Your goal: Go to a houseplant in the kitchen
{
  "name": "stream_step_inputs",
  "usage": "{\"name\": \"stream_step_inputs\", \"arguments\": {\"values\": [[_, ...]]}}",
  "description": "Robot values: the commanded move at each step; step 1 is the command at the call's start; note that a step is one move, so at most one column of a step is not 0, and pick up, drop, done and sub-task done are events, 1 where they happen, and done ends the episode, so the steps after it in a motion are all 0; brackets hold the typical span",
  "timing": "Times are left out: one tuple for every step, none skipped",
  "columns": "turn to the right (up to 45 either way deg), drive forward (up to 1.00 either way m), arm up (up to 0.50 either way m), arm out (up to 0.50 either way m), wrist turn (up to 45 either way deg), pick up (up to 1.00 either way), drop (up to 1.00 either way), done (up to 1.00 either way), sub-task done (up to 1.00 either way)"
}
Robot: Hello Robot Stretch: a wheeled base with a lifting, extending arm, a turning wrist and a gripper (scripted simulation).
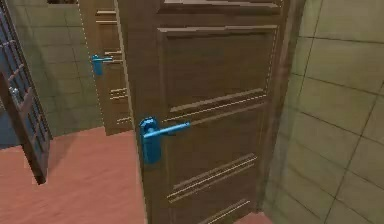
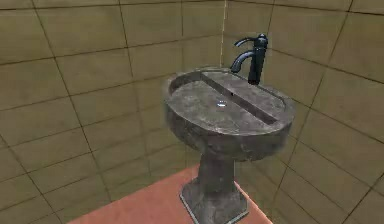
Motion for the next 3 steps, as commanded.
{"name": "stream_step_inputs", "arguments": {"values": [[-45.0, 0.0, 0.0, 0.0, 0.0, 0.0, 0.0, 0.0, 0.0], [-12.0, 0.0, 0.0, 0.0, 0.0, 0.0, 0.0, 0.0, 0.0], [0.0, 1.0, 0.0, 0.0, 0.0, 0.0, 0.0, 0.0, 0.0]]}}
